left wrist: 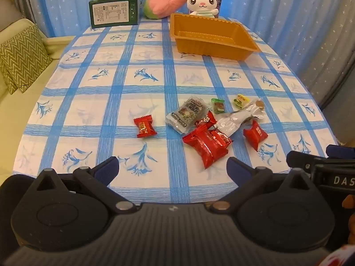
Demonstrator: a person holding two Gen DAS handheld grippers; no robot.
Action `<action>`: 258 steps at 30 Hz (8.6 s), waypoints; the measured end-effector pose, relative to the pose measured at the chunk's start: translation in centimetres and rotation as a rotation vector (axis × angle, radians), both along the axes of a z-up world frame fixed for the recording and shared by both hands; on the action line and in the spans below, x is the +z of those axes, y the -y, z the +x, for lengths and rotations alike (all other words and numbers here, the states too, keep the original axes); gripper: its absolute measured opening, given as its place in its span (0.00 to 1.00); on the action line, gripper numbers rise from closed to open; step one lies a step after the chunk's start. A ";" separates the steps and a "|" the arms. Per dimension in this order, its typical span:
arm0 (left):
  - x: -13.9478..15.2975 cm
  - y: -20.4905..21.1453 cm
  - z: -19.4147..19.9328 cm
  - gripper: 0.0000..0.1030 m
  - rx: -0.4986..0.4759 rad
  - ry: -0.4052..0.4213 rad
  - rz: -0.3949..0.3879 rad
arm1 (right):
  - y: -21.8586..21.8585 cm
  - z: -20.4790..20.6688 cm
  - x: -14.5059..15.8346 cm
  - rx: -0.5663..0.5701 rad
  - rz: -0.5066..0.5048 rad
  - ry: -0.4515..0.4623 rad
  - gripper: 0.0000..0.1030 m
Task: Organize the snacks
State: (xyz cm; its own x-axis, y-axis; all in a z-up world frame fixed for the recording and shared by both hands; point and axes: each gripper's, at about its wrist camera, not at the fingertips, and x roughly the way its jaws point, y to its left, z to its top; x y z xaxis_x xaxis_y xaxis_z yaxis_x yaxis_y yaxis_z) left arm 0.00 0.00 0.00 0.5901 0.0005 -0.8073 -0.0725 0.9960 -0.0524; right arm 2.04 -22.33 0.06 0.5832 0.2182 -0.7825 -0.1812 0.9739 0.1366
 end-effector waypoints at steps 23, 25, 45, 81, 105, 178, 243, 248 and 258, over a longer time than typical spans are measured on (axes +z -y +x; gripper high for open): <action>0.4 -0.5 -0.1 0.99 0.027 0.018 -0.031 | -0.2 0.0 0.1 0.001 -0.012 0.005 1.00; 0.5 -0.5 -0.1 0.99 0.026 0.018 -0.033 | -0.2 0.0 0.1 0.000 -0.012 0.005 1.00; 0.5 -0.5 -0.1 0.99 0.024 0.019 -0.036 | -0.2 0.1 0.1 -0.001 -0.010 0.006 1.00; 0.7 -0.6 -0.2 0.99 0.024 0.020 -0.039 | -0.1 0.0 0.2 -0.001 -0.010 0.005 1.00; -0.6 -1.3 0.9 0.94 0.038 0.003 -0.040 | 0.8 1.4 -1.1 -0.068 0.030 0.018 0.99; -4.6 -3.5 12.5 0.17 -0.005 -0.007 -0.050 | 0.1 9.9 -4.7 -0.136 0.079 0.041 0.25; 0.5 -1.2 23.8 0.56 -0.045 0.175 -0.134 | 3.2 24.7 0.1 -0.117 0.226 0.114 0.69; 1.7 -1.0 18.8 0.63 -0.035 0.183 -0.131 | 3.3 18.8 1.1 -0.126 0.237 0.114 0.69; 3.1 -1.5 9.8 0.79 0.008 0.187 -0.157 | 3.5 8.8 2.7 -0.158 0.260 0.119 0.69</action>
